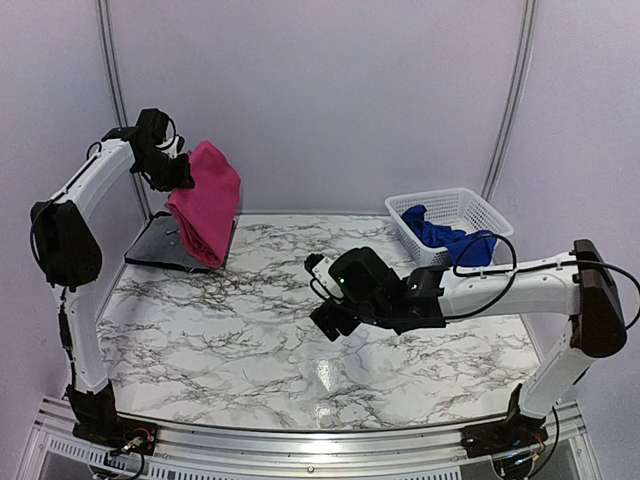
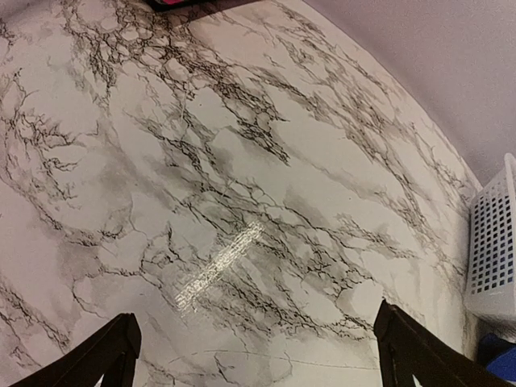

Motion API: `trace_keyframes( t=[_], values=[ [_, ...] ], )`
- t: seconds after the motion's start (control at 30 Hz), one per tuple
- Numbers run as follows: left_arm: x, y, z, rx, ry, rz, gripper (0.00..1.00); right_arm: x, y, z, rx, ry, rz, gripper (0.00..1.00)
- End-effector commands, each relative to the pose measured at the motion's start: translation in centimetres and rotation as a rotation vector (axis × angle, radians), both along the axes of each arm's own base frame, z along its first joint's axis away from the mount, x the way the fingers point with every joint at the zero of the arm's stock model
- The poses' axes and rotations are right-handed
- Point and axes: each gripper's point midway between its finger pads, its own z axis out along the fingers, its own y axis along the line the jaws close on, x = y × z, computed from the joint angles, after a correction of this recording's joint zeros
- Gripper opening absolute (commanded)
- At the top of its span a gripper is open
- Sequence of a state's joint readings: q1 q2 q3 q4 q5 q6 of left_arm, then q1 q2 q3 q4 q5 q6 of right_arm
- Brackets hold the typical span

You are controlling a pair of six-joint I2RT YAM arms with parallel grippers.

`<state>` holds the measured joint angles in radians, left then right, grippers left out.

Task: Fold and stack the mixed laundry pile
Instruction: Place the 1/2-rectangle-folded trousers at the corner of the board.

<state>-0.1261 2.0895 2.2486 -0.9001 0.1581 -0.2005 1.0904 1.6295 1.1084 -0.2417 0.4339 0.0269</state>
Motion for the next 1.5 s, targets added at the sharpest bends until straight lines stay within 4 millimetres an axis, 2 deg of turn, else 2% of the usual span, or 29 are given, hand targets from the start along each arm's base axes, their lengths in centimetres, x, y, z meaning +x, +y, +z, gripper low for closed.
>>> trace_keyframes(
  t=[0.0,0.1,0.27,0.3,0.43,0.53,0.63,0.7,0.73,0.83,0.9,0.93,0.97,1.0,1.1,1.23,1.27,1.33,1.47],
  values=[
    [2.3,2.0,-0.8,-0.004,-0.054,-0.009,0.0,0.6,0.3,1.3,0.006,-0.013,-0.022,0.99],
    [3.0,3.9,-3.7,0.017,-0.008,-0.007,0.0,0.6,0.2,1.1,-0.004,-0.007,-0.026,0.98],
    [3.9,6.2,-6.8,0.095,0.028,-0.008,0.0,0.7,0.3,0.7,-0.029,0.005,-0.026,0.99],
    [4.2,8.2,-7.1,0.11,0.032,0.021,0.0,0.7,0.4,0.7,-0.034,0.007,-0.027,0.99],
    [5.1,11.4,-8.3,0.124,0.04,0.067,0.0,0.9,0.9,0.8,-0.044,0.014,-0.024,0.99],
    [5.8,13.2,-8.9,0.13,0.038,0.09,0.0,1.1,1.2,0.7,-0.051,0.02,-0.024,0.98],
    [6.2,14.8,-10.4,0.145,0.055,0.118,0.01,1.2,1.6,0.6,-0.059,0.029,-0.021,0.99],
    [6.5,15.7,-11.7,0.151,0.071,0.134,0.07,1.2,1.8,0.4,-0.065,0.034,-0.02,0.99],
    [6.7,16.2,-12.3,0.16,0.074,0.148,0.13,1.2,1.9,0.4,-0.067,0.036,-0.016,0.99],
    [7.1,18.7,-12.9,0.193,0.075,0.24,0.44,1.3,2.1,0.6,-0.066,0.037,-0.016,0.99],
    [7.3,19.7,-12.0,0.193,0.049,0.286,0.64,1.6,1.9,0.8,-0.063,0.036,-0.032,0.98],
    [7.3,19.8,-11.2,0.191,0.033,0.3,0.79,1.7,1.8,0.9,-0.058,0.037,-0.044,0.98],
    [7.4,19.9,-10.4,0.189,0.011,0.31,0.9,1.9,1.5,0.9,-0.051,0.038,-0.057,0.99],
    [7.4,19.9,-9.5,0.183,-0.011,0.321,0.98,2.1,1.3,1.1,-0.043,0.038,-0.068,0.99],
    [7.0,19.8,-7.3,0.157,-0.061,0.353,0.99,2.9,0.4,1.6,-0.016,0.03,-0.116,0.98],
    [6.0,19.6,-4.4,0.106,-0.148,0.407,0.99,4.3,-1.8,2.9,0.021,-0.01,-0.217,0.99],
    [5.7,19.6,-2.6,0.072,-0.2,0.435,0.99,4.7,-2.4,3.3,0.032,-0.018,-0.238,0.98],
    [5.1,19.3,-1.4,-0.036,-0.232,0.471,0.99,5.8,-3.9,4.3,0.059,-0.027,-0.279,0.98],
    [4.6,17.3,0.5,-0.293,-0.25,0.397,0.99,7.8,-7.1,6.8,0.125,-0.045,-0.35,0.99]
  ],
)
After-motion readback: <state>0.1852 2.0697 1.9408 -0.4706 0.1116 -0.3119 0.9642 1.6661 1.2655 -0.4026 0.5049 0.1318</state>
